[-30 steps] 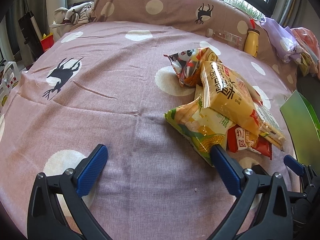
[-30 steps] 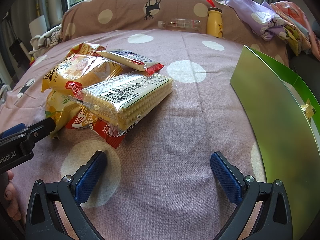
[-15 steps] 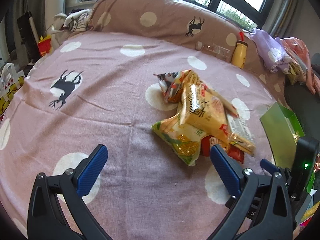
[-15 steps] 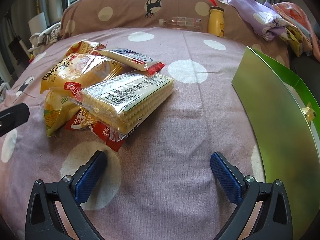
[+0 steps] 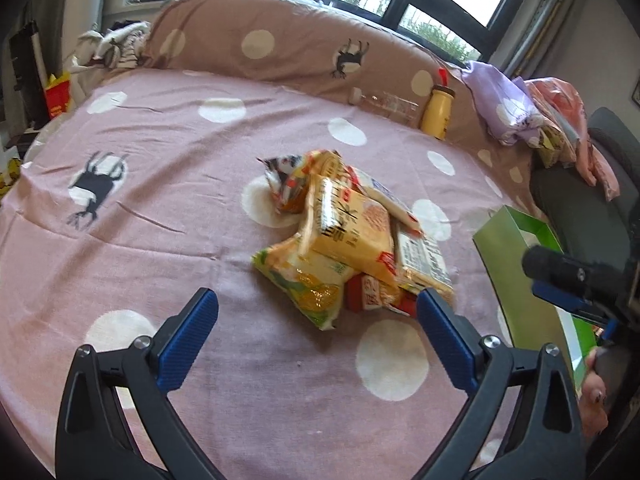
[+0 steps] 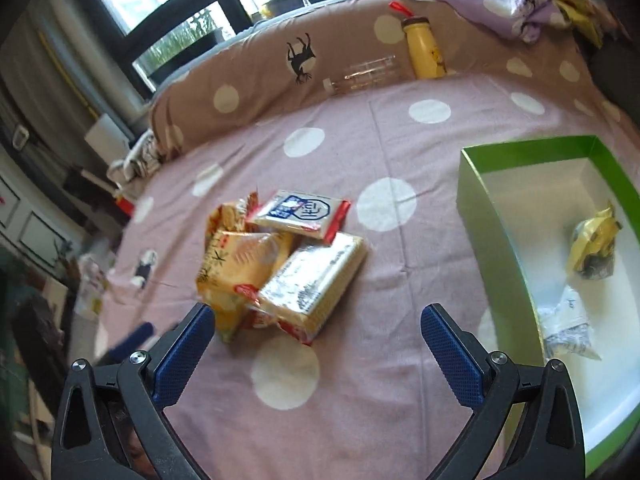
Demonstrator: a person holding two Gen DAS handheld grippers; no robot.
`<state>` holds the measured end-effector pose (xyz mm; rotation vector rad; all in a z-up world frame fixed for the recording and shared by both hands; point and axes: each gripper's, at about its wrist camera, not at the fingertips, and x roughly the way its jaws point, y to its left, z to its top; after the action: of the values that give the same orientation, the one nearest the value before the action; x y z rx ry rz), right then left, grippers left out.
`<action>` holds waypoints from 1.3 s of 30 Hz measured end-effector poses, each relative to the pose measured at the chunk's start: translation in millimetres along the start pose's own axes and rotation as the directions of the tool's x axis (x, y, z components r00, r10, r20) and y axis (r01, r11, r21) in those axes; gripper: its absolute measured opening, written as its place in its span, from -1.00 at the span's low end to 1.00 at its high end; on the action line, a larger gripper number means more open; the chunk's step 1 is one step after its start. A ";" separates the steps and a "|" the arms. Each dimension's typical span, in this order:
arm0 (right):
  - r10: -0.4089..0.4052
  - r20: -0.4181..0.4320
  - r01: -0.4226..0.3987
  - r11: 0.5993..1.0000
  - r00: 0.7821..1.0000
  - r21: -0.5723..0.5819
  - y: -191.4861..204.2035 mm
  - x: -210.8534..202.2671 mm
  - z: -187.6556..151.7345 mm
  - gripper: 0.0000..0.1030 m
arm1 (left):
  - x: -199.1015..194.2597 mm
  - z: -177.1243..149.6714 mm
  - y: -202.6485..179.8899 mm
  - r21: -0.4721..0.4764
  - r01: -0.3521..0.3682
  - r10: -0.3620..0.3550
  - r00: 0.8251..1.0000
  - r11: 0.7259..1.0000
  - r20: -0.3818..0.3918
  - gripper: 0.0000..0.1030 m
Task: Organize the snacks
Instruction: 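Move the right gripper to the cream wafer-stick pack and grasp it, then carry the wafer-stick pack into the green box and open the right gripper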
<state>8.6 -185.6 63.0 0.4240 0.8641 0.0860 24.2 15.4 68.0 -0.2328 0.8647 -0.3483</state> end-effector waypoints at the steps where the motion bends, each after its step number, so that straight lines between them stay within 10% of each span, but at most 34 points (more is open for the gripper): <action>1: 0.017 -0.004 -0.017 1.000 1.000 0.001 -2.1 4.2 -1.3 0.92 | 1.6 -1.0 -3.1 0.002 0.019 -0.019 1.000 1.000 -0.005 0.88; 18: 0.113 -0.111 -0.091 0.979 0.987 0.184 -16.5 90.4 6.3 0.63 | 34.2 -14.9 -29.4 0.053 0.060 -0.054 0.992 0.997 -0.111 0.37; 28: 0.220 -0.060 -0.202 0.954 0.974 0.222 -25.2 77.0 -6.0 -0.41 | 24.1 -17.2 -21.6 0.033 0.052 -0.049 0.994 0.998 -0.101 0.37; 39: 0.244 -0.099 -0.238 0.969 0.965 0.070 -2.5 42.0 -28.0 -0.62 | 17.9 -21.7 -28.2 0.038 0.165 -0.159 0.979 0.986 -0.125 0.50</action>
<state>14.6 -168.6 15.8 0.5822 0.9188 0.3119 12.3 -18.8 51.4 -0.2396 0.9586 -0.5395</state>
